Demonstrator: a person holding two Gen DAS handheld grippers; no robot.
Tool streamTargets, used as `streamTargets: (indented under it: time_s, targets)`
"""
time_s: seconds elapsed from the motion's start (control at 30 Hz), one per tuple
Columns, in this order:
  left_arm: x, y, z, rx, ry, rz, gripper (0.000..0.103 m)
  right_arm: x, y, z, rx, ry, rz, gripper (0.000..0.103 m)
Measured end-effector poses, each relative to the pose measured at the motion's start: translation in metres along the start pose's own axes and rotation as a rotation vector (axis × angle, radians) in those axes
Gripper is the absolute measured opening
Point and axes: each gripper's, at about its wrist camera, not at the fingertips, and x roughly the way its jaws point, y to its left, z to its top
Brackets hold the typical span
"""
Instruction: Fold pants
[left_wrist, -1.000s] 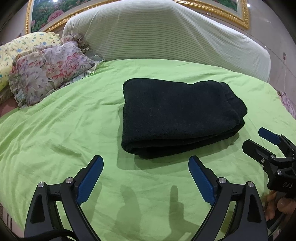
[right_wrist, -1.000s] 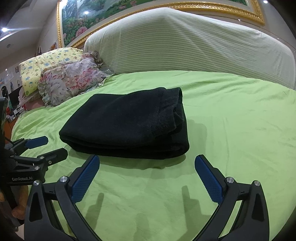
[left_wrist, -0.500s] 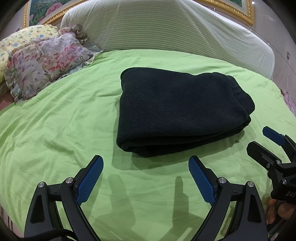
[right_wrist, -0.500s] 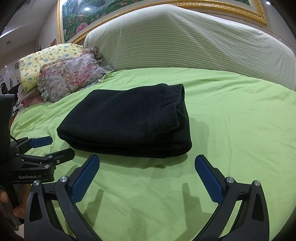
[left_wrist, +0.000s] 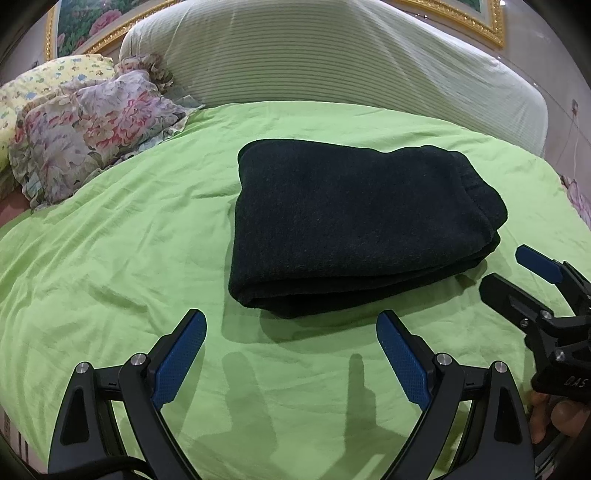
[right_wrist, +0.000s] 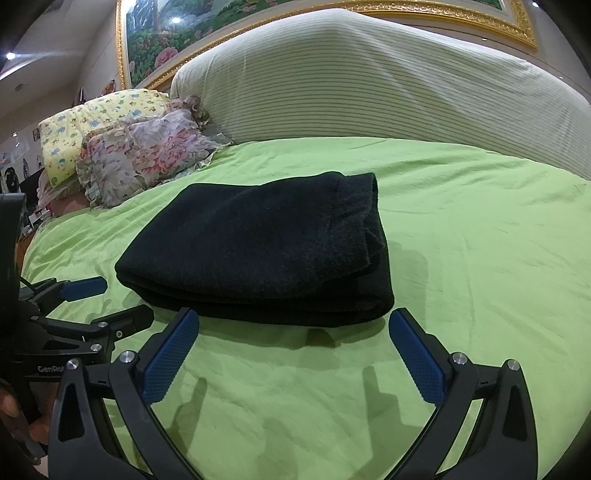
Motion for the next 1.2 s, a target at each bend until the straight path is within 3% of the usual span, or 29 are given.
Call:
streamTargets:
  time_s: [0.97, 1.2]
  targets:
    - [-0.013, 0.003, 0.007, -0.011, -0.018, 0.012, 0.094, -0.001, 0.0, -0.001, -0.013, -0.002, -0.015, 0.103]
    - [-0.015, 0.002, 0.009, -0.005, -0.024, 0.017, 0.094, -0.014, -0.002, 0.004, 0.013, -0.055, -0.012, 0.103]
